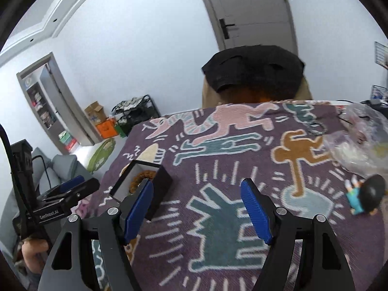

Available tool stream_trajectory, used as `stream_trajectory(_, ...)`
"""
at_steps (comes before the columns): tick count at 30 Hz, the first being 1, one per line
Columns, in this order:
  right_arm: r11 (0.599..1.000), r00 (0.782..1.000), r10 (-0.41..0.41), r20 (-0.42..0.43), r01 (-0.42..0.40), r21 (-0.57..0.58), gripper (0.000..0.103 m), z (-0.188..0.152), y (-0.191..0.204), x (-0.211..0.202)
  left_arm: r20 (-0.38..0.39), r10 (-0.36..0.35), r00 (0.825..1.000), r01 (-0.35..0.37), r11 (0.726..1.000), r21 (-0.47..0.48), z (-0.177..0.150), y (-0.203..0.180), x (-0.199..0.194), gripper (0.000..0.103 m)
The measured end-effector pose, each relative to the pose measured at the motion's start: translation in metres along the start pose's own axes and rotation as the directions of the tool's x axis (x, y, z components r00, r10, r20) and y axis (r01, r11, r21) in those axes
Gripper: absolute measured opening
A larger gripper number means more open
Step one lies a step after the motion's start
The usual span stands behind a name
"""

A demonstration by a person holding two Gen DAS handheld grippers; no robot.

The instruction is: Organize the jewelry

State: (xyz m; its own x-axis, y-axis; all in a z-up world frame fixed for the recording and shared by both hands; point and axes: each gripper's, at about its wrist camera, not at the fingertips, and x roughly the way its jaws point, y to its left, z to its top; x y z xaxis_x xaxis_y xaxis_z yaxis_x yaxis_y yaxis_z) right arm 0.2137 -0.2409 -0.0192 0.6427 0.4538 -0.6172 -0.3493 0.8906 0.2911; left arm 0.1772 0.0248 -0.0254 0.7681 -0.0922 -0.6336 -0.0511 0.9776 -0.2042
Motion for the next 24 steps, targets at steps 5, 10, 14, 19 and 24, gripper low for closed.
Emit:
stream_trajectory(5,0.999,0.998,-0.044,0.033,0.044,-0.003,0.085,-0.013,-0.006,-0.028,0.02,-0.011,1.0,0.01,0.999,0.033,-0.011,-0.02,-0.012,0.103)
stream_trajectory(10,0.998,0.997,-0.062,0.055,0.062,-0.008,0.102,-0.026,-0.007,-0.051,0.049,-0.011,0.999,0.008,0.998,0.064,-0.023,-0.035,-0.029,0.103)
stream_trajectory(14,0.996,0.994,-0.083,0.07,0.085,-0.014,0.103,-0.035,-0.006,-0.067,0.069,-0.009,0.998,0.004,0.997,0.073,-0.031,-0.04,-0.043,0.103)
stream_trajectory(19,0.995,0.991,-0.098,0.093,0.101,-0.025,0.103,-0.048,-0.002,-0.085,0.102,-0.004,0.995,-0.004,0.997,0.08,-0.042,-0.043,-0.063,0.103)
stream_trajectory(24,0.994,0.99,-0.092,0.107,0.097,-0.046,0.103,-0.068,0.004,-0.097,0.137,-0.002,0.991,-0.01,0.996,0.091,-0.054,-0.041,-0.08,0.103)
